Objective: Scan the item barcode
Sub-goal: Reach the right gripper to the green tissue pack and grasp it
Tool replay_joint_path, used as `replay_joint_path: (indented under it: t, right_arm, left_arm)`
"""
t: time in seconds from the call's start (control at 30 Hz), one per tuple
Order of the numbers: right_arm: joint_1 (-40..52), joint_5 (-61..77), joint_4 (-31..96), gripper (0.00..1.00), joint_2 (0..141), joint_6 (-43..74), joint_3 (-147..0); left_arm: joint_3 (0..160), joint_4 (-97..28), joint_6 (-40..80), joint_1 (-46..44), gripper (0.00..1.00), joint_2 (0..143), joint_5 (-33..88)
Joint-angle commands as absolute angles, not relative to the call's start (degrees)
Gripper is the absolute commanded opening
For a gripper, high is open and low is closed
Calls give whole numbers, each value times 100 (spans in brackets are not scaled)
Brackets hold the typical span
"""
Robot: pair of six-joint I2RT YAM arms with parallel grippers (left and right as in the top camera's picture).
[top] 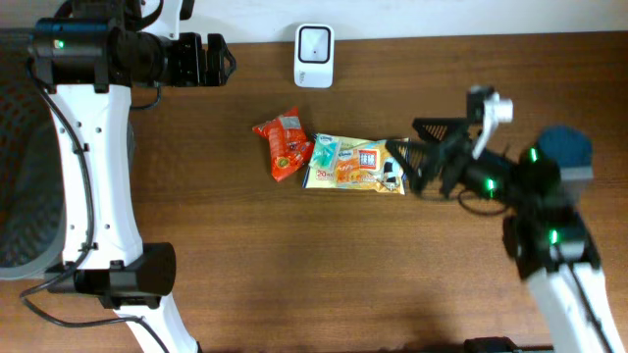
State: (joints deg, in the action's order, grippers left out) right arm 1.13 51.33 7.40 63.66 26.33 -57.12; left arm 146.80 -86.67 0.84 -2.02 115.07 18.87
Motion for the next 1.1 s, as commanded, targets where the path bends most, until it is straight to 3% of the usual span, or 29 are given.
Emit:
replay_joint_path:
  t: [0.0, 0.07, 0.2, 0.27, 0.3, 0.53, 1.0, 1.07]
  right_arm:
    - [403, 3920, 2128, 96, 7459, 3052, -6960]
    - [864, 2683, 2884, 96, 8152, 3052, -7522]
    - [1780, 2462, 2316, 98, 9225, 3052, -7583]
    - [1944, 2132, 2137, 66, 9660, 3328, -7583]
    - [1966, 1977, 2141, 65, 9856, 3503, -7583]
    - [2104, 1874, 2016, 65, 10877, 3175, -7583]
    - [2635, 827, 1774, 62, 11373, 3151, -7581]
    - [2661, 718, 1772, 35, 11428, 3153, -7581]
  left_arm:
    - [14715, -8659, -30, -187, 99, 11445, 1925]
    - [14715, -8659, -30, -187, 99, 11445, 1925]
    - [14715, -8659, -30, -187, 99, 11445, 1925]
    - [14715, -8659, -30, -187, 99, 11445, 1925]
    - [14715, -8659, -30, -187, 99, 11445, 1925]
    - [14715, -8659, -30, -187, 99, 11445, 1925]
    - [14715, -8659, -30, -187, 99, 11445, 1925]
    - [14715, -8659, -30, -187, 99, 11445, 1925]
